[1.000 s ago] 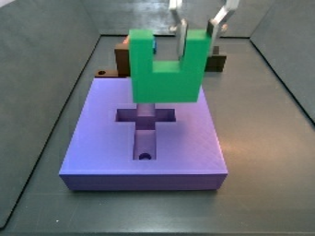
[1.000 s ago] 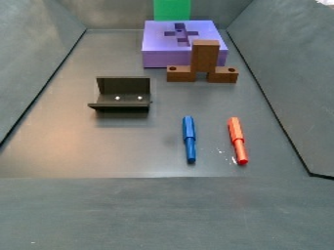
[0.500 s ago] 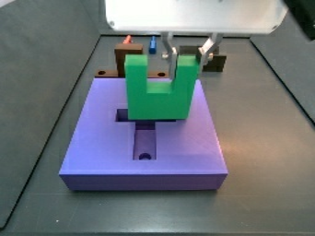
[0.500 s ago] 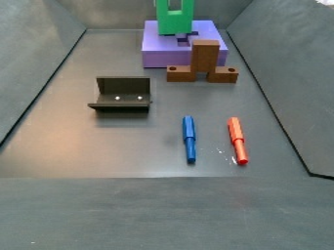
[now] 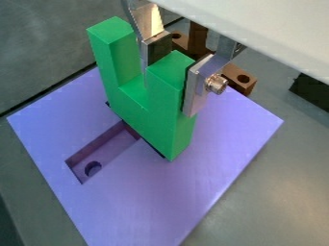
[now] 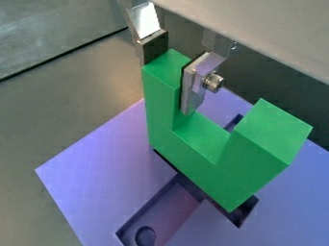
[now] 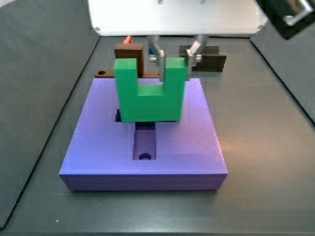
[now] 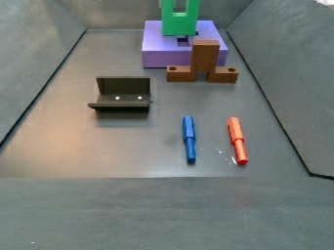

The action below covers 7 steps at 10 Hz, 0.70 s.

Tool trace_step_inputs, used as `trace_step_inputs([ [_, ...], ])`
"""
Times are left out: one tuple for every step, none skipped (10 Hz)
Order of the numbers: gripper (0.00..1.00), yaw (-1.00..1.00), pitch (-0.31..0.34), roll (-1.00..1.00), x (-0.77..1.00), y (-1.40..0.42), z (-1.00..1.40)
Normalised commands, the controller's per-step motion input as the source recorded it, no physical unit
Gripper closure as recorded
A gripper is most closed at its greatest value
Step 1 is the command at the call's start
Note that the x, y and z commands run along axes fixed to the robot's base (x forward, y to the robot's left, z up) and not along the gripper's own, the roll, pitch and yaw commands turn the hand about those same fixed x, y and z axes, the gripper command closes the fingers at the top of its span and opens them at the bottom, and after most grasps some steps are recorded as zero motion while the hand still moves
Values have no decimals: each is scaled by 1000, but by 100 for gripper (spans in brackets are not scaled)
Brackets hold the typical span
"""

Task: Pick up the green object. Move up. Move to above the board. Insert the green object.
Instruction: Insert the green object.

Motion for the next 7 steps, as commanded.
trace_step_inputs([
  [100, 0, -150, 7, -311, 131, 0],
  [100, 0, -149, 0, -274, 94, 0],
  [100, 0, -116, 40, -200, 0, 0],
  [100, 0, -94, 54, -174, -69, 0],
  [100, 0, -60, 97, -11, -169, -51],
  [100, 0, -40, 106, 0, -163, -71],
  [100, 0, -11, 157, 0, -123, -83],
])
